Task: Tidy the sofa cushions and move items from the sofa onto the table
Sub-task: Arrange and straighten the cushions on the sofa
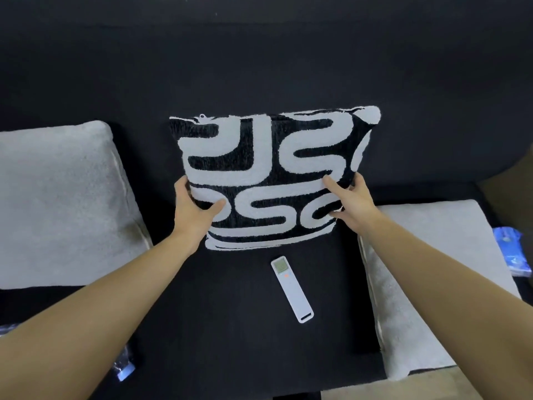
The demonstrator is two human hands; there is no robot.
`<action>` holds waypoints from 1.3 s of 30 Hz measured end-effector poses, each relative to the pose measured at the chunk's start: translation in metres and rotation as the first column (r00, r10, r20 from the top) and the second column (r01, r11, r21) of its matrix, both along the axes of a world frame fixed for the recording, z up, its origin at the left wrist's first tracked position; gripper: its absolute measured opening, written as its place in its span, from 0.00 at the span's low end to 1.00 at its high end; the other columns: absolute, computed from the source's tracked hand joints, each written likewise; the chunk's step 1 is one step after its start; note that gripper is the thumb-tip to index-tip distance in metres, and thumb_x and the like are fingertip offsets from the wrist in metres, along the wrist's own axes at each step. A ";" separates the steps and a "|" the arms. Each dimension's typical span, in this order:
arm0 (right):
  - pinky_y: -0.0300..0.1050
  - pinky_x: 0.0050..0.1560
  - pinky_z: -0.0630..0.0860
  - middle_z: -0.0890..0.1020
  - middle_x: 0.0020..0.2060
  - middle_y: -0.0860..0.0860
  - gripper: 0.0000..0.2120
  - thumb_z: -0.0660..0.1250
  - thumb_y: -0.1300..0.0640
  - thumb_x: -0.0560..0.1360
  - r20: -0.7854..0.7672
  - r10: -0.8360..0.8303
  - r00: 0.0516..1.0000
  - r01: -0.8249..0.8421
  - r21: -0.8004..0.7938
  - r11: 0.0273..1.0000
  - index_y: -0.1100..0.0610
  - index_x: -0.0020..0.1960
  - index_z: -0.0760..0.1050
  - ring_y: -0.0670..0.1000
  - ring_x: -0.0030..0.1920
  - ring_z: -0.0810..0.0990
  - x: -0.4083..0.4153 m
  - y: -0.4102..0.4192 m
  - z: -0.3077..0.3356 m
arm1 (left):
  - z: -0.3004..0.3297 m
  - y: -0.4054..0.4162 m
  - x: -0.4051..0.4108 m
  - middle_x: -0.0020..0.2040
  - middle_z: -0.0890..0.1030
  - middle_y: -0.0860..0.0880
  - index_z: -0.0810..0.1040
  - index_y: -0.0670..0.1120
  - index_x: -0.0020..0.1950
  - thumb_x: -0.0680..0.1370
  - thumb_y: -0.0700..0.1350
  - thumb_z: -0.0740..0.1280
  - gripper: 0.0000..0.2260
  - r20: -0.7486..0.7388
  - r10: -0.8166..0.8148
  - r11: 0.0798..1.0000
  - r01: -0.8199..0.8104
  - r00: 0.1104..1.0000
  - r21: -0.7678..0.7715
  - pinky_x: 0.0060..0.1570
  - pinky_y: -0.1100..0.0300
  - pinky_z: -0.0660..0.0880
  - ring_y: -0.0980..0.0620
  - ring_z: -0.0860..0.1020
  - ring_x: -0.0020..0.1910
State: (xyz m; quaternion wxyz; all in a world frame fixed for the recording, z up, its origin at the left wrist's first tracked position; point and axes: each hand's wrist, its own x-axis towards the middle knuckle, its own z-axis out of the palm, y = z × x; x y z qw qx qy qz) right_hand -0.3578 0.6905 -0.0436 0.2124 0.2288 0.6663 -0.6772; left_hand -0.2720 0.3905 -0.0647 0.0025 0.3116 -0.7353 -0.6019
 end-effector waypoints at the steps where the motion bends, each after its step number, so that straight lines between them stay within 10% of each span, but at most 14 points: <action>1: 0.70 0.66 0.69 0.75 0.63 0.43 0.35 0.76 0.51 0.72 0.002 -0.005 1.000 0.005 0.014 1.000 0.45 0.73 0.63 0.51 0.64 0.75 0.000 0.000 0.000 | 0.003 0.004 0.001 0.64 0.72 0.47 0.62 0.49 0.71 0.71 0.42 0.77 0.35 0.010 0.041 0.995 -0.040 0.999 -0.092 0.63 0.53 0.73 0.50 0.74 0.61; 6: 0.56 0.64 0.76 0.74 0.66 0.50 0.32 0.73 0.49 0.75 -0.030 -0.113 0.993 0.116 0.192 0.975 0.49 0.75 0.63 0.51 0.63 0.75 0.018 0.007 0.009 | 0.029 0.047 0.011 0.54 0.74 0.46 0.71 0.41 0.57 0.76 0.45 0.70 0.14 -0.045 0.058 0.905 -0.072 0.997 -0.420 0.48 0.54 0.73 0.48 0.75 0.51; 12: 0.47 0.46 0.81 0.82 0.43 0.52 0.04 0.66 0.59 0.79 -0.072 -0.177 0.982 0.190 0.248 0.950 0.56 0.52 0.78 0.50 0.43 0.80 0.053 0.039 0.023 | 0.051 0.118 0.011 0.41 0.83 0.45 0.79 0.44 0.49 0.81 0.43 0.61 0.08 -0.014 -0.154 0.981 0.151 0.988 -0.121 0.50 0.54 0.78 0.45 0.82 0.46; 18: 0.57 0.56 0.80 0.80 0.32 0.52 0.09 0.61 0.57 0.81 -0.088 -0.246 0.965 0.262 0.329 0.907 0.61 0.48 0.77 0.52 0.39 0.80 0.071 0.115 0.031 | 0.055 0.216 0.017 0.43 0.81 0.47 0.77 0.46 0.56 0.79 0.35 0.59 0.11 0.036 -0.302 0.953 0.303 0.953 -0.018 0.43 0.55 0.78 0.52 0.81 0.38; 29: 0.39 0.39 0.73 0.80 0.53 0.53 0.12 0.64 0.56 0.79 -0.040 -0.267 0.963 0.252 0.492 0.834 0.56 0.62 0.74 0.45 0.40 0.76 0.086 0.339 0.000 | 0.000 0.370 0.021 0.50 0.81 0.48 0.72 0.47 0.66 0.77 0.46 0.70 0.18 0.306 -0.234 0.972 0.220 0.923 0.081 0.60 0.43 0.77 0.45 0.80 0.55; 35: 0.46 0.56 0.73 0.75 0.67 0.55 0.26 0.68 0.52 0.77 0.160 -0.213 0.964 0.103 0.511 0.854 0.56 0.73 0.66 0.52 0.54 0.74 0.078 0.420 -0.029 | -0.020 0.409 0.015 0.63 0.77 0.43 0.65 0.46 0.74 0.75 0.51 0.72 0.31 0.443 -0.204 0.979 0.174 0.873 0.107 0.64 0.45 0.74 0.42 0.77 0.61; 39: 0.39 0.39 0.71 0.73 0.68 0.61 0.28 0.69 0.53 0.78 0.269 -0.157 0.950 0.005 0.493 0.870 0.62 0.74 0.64 0.53 0.50 0.73 0.074 0.444 -0.045 | -0.036 0.422 0.014 0.67 0.75 0.43 0.63 0.44 0.75 0.75 0.52 0.72 0.33 0.521 -0.188 0.981 0.130 0.832 0.146 0.63 0.46 0.72 0.42 0.75 0.65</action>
